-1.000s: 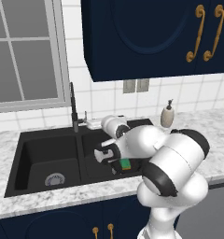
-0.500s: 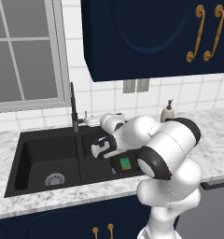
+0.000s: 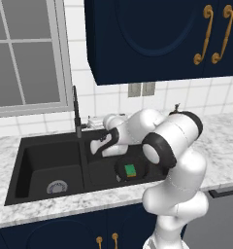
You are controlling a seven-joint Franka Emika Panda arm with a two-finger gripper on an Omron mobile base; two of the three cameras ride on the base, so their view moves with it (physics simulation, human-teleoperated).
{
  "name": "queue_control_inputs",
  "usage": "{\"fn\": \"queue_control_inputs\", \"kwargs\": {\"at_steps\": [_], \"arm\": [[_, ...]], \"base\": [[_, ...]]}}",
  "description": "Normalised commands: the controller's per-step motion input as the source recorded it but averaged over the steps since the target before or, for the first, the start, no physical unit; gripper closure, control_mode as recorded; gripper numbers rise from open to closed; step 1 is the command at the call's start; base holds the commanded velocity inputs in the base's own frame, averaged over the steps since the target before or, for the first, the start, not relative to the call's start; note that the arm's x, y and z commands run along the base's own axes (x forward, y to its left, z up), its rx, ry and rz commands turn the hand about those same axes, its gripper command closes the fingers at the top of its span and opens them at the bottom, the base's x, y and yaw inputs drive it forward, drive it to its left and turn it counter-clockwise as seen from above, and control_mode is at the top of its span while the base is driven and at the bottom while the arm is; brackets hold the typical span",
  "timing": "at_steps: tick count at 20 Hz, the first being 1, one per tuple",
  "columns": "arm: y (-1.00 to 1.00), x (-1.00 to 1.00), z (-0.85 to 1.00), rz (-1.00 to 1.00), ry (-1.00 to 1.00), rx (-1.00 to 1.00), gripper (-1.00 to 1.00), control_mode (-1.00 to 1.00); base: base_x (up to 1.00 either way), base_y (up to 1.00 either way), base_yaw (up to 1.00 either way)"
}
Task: Pick the pan and sponge and place them into the sink. Then turn on the water.
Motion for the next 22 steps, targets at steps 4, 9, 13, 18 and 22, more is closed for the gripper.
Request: {"fn": "queue_control_inputs", "kwargs": {"at_steps": [4,9,13,18,22], "arm": [[0.0,0.1,-0.16,0.0,0.0,0.0,-1.0,-1.0],[0.0,0.19,-0.19,0.0,-0.02,0.0,-1.0,-1.0],[0.0,0.26,-0.13,0.01,-0.04,0.0,-1.0,-1.0],[0.0,0.09,-0.26,0.02,-0.04,0.0,-1.0,-1.0],[0.0,0.01,-0.4,0.02,-0.08,0.0,-1.0,-1.0]], "base": [[0.0,0.0,0.0],[0.0,0.0,0.0],[0.0,0.0,0.0],[0.0,0.0,0.0],[0.0,0.0,0.0]]}}
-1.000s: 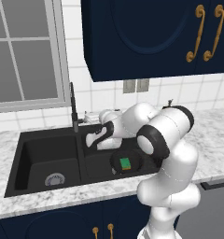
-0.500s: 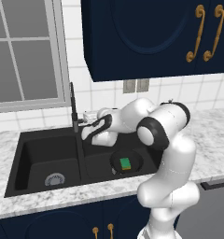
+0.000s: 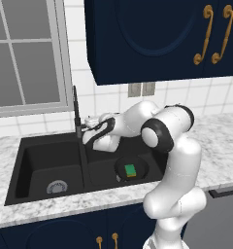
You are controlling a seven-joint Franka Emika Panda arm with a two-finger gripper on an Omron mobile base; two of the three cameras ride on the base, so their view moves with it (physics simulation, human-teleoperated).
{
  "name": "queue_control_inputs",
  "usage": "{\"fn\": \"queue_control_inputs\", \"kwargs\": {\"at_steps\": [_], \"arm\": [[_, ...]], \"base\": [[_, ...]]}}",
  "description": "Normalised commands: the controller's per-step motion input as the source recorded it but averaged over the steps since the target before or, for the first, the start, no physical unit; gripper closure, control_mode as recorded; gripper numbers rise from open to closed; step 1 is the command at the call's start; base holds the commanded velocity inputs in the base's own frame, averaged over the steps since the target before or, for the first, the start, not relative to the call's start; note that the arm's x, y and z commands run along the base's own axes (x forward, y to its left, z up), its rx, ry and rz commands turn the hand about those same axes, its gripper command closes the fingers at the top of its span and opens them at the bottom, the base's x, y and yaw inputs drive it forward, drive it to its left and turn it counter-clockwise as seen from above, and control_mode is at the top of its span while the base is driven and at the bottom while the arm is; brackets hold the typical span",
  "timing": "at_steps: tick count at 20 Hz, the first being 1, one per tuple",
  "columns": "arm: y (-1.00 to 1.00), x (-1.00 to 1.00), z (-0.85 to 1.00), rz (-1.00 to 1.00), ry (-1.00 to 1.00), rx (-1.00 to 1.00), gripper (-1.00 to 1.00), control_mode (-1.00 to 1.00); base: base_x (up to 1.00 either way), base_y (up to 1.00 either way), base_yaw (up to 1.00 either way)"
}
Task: Pick the pan and sponge and place them into the sink. Then turn on the water.
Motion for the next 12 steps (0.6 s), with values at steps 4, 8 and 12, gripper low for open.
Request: {"fn": "queue_control_inputs", "kwargs": {"at_steps": [4,8,12], "arm": [[0.0,0.01,-0.48,0.04,-0.1,0.0,-1.0,-1.0],[0.0,0.14,-0.26,0.01,-0.09,0.0,-1.0,-1.0],[0.0,0.18,-0.19,0.01,-0.06,0.0,-1.0,-1.0]], "base": [[0.0,0.0,0.0],[0.0,0.0,0.0],[0.0,0.0,0.0]]}}
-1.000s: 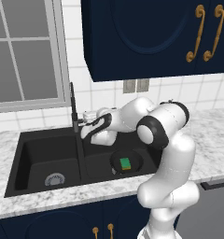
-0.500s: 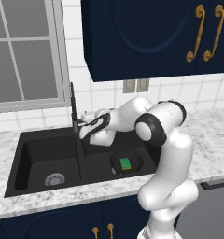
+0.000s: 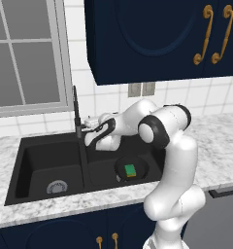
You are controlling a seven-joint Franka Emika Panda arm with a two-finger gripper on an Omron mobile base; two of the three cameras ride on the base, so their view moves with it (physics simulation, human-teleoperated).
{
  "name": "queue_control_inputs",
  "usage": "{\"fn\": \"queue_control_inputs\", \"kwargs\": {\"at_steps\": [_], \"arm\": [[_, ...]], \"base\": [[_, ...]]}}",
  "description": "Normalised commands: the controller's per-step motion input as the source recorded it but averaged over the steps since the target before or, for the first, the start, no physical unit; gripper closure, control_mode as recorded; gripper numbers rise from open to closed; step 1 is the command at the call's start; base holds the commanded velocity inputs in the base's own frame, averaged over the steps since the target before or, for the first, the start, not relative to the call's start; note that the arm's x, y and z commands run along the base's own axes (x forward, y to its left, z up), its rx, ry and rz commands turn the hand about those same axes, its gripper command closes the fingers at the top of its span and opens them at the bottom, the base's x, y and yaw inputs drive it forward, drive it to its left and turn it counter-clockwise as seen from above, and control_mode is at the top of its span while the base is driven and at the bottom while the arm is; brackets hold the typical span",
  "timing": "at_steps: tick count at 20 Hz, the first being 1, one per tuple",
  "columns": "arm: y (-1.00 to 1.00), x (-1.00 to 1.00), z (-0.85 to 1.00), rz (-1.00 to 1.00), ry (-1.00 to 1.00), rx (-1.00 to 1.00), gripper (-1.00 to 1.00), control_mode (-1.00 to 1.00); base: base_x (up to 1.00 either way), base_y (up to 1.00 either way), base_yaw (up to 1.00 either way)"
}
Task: Pick the pan and sponge and place them into the sink. Then turn on the water.
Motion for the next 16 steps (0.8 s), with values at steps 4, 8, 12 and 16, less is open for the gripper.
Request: {"fn": "queue_control_inputs", "kwargs": {"at_steps": [4,8,12,16], "arm": [[0.0,0.15,-0.2,0.0,-0.07,0.0,-1.0,-1.0],[0.0,0.13,-0.22,0.0,-0.07,0.0,-1.0,-1.0],[0.0,0.12,-0.28,0.0,-0.07,0.0,-1.0,-1.0],[0.0,0.09,-0.29,0.0,-0.08,0.0,-1.0,-1.0]], "base": [[0.0,0.0,0.0],[0.0,0.0,0.0],[0.0,0.0,0.0],[0.0,0.0,0.0]]}}
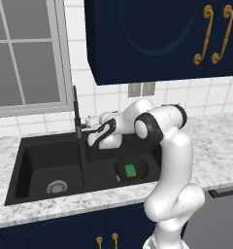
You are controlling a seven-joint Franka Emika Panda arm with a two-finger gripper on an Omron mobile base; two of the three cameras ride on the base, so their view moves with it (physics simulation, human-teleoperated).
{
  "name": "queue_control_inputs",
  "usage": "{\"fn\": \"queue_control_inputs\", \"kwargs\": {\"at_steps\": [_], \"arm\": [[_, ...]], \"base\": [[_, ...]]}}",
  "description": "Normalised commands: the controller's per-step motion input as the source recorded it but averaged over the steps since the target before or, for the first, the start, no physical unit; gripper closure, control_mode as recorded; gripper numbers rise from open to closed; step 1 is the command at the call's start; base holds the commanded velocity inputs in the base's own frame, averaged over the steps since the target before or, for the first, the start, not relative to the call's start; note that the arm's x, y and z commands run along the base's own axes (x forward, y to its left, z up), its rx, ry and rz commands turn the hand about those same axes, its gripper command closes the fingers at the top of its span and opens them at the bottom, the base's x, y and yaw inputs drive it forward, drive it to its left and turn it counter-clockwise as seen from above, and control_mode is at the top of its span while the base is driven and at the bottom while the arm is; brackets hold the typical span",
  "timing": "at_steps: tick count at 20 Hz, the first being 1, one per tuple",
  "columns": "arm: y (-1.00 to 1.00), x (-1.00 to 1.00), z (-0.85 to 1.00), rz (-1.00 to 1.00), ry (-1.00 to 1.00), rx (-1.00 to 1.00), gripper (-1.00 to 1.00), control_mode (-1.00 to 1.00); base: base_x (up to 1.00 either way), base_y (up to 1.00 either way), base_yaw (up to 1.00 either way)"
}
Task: Pick the pan and sponge and place them into the sink. Then turn on the water.
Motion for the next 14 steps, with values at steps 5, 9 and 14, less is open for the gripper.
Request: {"fn": "queue_control_inputs", "kwargs": {"at_steps": [5,9,14], "arm": [[0.0,0.04,-0.27,0.0,-0.07,0.0,-1.0,-1.0],[0.0,0.0,-0.2,0.0,-0.04,0.0,-1.0,-1.0],[0.04,0.01,-0.02,0.0,0.0,0.0,-1.0,-1.0]], "base": [[0.0,0.0,0.0],[0.0,0.0,0.0],[0.0,0.0,0.0]]}}
